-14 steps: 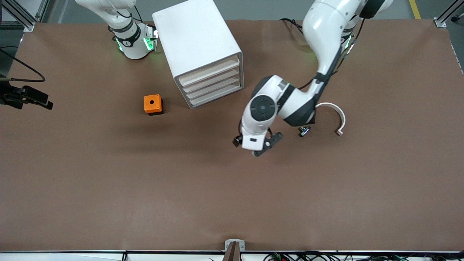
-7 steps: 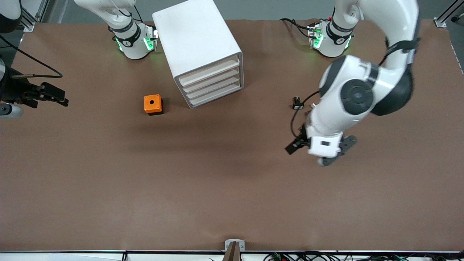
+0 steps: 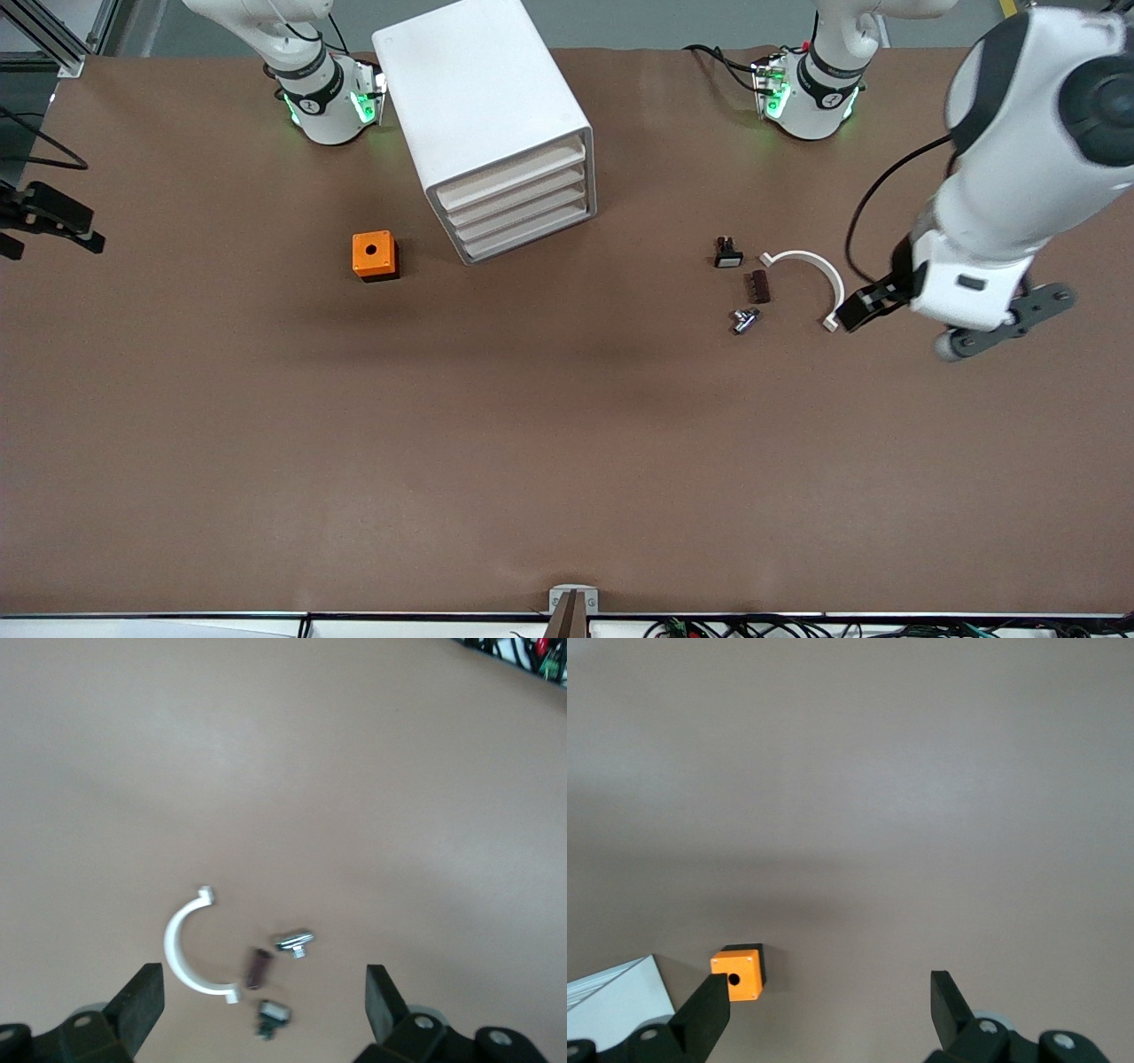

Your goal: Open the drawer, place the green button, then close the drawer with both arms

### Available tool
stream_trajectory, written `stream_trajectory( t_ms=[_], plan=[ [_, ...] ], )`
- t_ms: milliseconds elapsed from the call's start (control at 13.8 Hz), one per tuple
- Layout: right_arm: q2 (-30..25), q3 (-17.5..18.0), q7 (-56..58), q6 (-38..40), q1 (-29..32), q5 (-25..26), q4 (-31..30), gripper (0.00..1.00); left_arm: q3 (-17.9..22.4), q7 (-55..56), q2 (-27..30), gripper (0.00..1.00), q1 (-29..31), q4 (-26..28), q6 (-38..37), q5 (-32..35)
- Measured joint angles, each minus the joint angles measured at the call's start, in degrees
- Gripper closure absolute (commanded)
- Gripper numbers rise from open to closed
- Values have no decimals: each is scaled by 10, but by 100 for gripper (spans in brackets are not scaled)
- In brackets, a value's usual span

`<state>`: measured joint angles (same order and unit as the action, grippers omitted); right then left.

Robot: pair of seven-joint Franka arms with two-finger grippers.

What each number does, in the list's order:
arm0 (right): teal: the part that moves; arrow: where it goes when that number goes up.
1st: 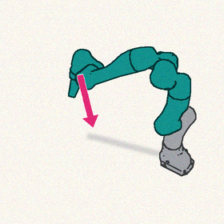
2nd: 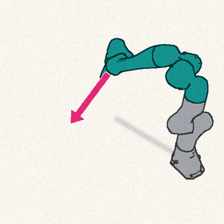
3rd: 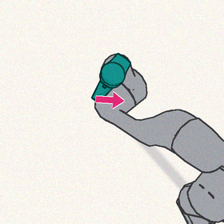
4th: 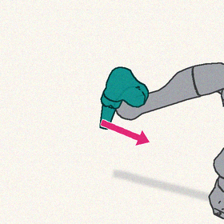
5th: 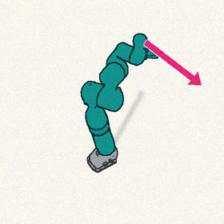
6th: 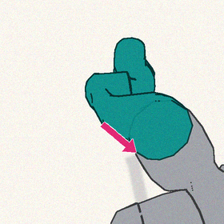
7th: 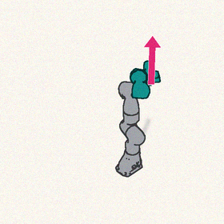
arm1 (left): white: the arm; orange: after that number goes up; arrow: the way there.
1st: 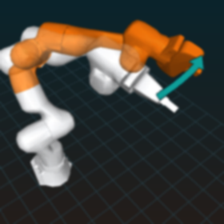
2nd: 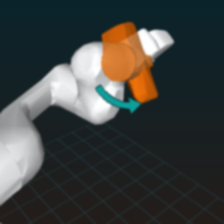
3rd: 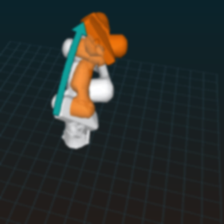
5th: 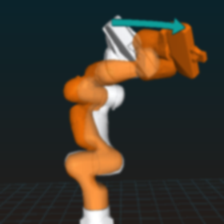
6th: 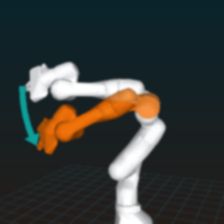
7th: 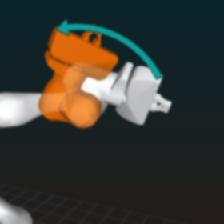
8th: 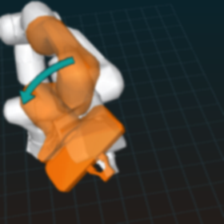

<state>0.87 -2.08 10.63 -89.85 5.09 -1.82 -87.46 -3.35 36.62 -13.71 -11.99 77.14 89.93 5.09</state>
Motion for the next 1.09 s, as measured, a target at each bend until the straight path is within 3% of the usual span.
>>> stream_trajectory(
  t_ms=[218,435,798,1088],
  plan=[
    [-3,2,-11,0,5,0,-6,0,-2,-102,40,0,51,13,-15,0],
    [-19,9,-34,-5,0,0,-26,0,-3,-202,99,0,87,63,-18,-1],
    [-41,10,-36,-14,-5,0,-60,0,-3,-226,176,0,103,139,-19,-20],
    [-47,12,-37,-16,-13,0,-68,0,-5,-238,205,0,103,167,-19,-21]
  ],
)
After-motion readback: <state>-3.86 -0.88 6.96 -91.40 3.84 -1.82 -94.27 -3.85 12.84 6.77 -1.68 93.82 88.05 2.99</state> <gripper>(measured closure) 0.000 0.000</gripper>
